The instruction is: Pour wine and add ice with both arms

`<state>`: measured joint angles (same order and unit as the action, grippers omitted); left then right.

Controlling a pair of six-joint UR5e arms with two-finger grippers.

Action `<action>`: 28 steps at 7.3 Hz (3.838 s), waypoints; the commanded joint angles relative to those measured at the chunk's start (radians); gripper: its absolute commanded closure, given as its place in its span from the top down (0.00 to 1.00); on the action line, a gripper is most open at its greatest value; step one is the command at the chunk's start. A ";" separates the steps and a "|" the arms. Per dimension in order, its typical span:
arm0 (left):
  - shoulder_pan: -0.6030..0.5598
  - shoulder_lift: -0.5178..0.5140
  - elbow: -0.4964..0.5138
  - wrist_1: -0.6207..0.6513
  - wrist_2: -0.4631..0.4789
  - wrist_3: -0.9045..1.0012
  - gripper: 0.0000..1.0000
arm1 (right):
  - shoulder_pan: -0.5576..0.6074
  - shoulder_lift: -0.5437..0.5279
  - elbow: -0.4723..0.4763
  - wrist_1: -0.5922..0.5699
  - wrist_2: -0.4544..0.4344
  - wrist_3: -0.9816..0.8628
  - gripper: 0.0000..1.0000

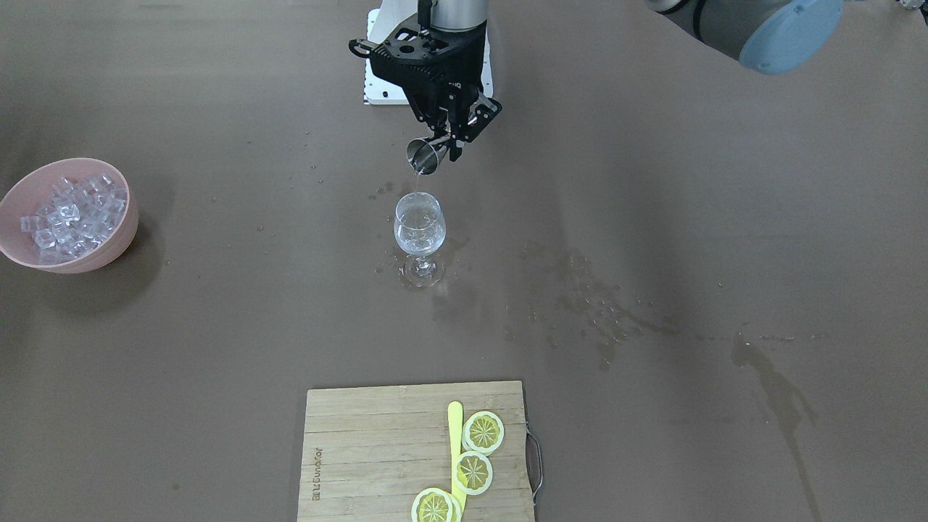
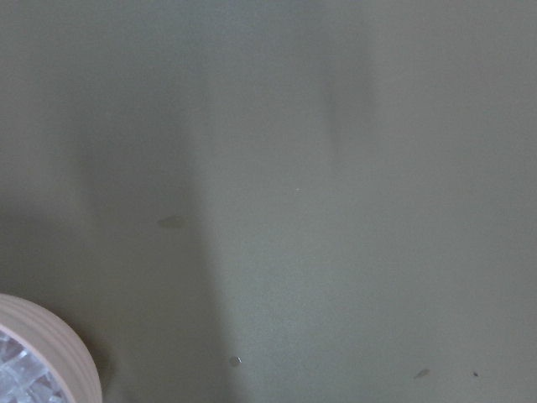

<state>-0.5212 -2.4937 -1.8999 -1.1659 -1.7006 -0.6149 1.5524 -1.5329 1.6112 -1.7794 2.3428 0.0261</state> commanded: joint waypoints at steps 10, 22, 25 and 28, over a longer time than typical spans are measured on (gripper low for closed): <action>-0.031 -0.157 0.091 0.290 -0.016 0.141 0.00 | 0.000 0.000 0.001 0.000 0.003 0.002 1.00; -0.065 0.147 -0.164 -0.228 0.066 -0.138 0.00 | 0.000 0.000 0.012 -0.002 0.006 0.000 1.00; -0.079 0.318 -0.197 -0.490 0.288 -0.285 0.00 | 0.000 0.005 0.016 0.000 0.020 0.000 1.00; -0.080 0.488 -0.234 -0.598 0.477 -0.526 0.00 | 0.000 0.026 0.019 0.000 0.021 -0.003 1.00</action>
<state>-0.6009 -2.0728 -2.1193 -1.7362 -1.3100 -1.0475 1.5524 -1.5141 1.6284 -1.7794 2.3628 0.0244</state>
